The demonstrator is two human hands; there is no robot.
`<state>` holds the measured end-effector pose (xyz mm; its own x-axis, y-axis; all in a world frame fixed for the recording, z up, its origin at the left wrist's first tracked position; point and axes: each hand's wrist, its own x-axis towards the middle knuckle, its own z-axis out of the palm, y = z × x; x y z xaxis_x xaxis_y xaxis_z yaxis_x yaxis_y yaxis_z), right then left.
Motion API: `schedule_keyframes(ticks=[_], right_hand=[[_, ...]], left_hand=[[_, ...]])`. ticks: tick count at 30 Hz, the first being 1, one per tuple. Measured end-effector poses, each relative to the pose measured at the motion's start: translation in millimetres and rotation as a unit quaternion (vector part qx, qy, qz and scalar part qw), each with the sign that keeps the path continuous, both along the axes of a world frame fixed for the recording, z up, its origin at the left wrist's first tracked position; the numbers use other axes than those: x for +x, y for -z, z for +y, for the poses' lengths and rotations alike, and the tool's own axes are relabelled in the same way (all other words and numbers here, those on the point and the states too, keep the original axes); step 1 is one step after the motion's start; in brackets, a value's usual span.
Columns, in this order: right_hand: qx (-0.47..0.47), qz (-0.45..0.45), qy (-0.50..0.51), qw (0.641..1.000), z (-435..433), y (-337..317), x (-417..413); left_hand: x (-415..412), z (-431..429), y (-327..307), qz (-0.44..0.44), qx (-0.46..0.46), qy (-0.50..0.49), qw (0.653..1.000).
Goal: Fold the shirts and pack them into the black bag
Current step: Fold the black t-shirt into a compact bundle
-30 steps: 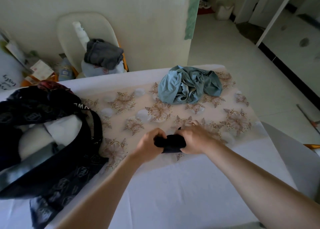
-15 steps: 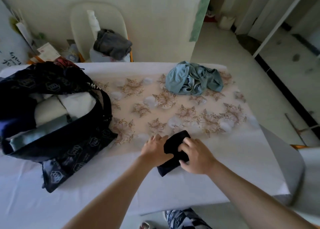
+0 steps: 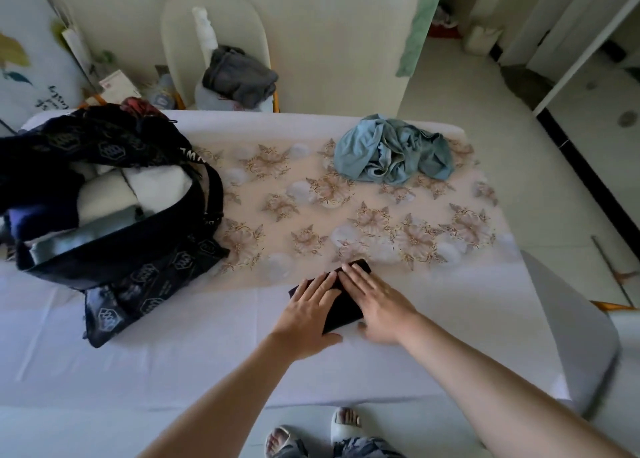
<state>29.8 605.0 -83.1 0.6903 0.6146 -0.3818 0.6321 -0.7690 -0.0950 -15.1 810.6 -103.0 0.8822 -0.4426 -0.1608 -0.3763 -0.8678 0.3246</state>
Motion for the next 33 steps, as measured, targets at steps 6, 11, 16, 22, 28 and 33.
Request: schedule_keyframes(ticks=[6, 11, 16, 22, 28, 33], right_hand=[[0.051, -0.082, -0.031, 0.995, -11.3, 18.6, 0.2], [0.066, -0.04, -0.02, 0.997, -2.4, 7.6, 4.0], [0.115, 0.049, -0.019, 0.992, 33.2, -29.5, 27.6], [0.171, 0.047, -0.045, 0.983, 122.7, -86.9, 60.5], [0.237, -0.016, -0.094, 0.967, 240.2, -137.6, 83.9], [0.225, -0.07, -0.122, 0.964, 341.3, -166.8, 93.1]], left_hand=[[-9.1, -22.5, 0.1, -0.041, 0.088, -0.045, 0.994], [-4.1, -16.6, -11.3, -0.048, 0.056, -0.066, 0.995], [-7.2, 20.7, -63.5, 0.008, 0.036, -0.142, 0.989], [-5.6, 101.4, -112.8, -0.026, -0.019, -0.256, 0.966], [-1.9, 212.6, -157.2, -0.131, -0.03, -0.279, 0.951], [1.5, 312.3, -177.1, -0.15, -0.074, -0.302, 0.938]])
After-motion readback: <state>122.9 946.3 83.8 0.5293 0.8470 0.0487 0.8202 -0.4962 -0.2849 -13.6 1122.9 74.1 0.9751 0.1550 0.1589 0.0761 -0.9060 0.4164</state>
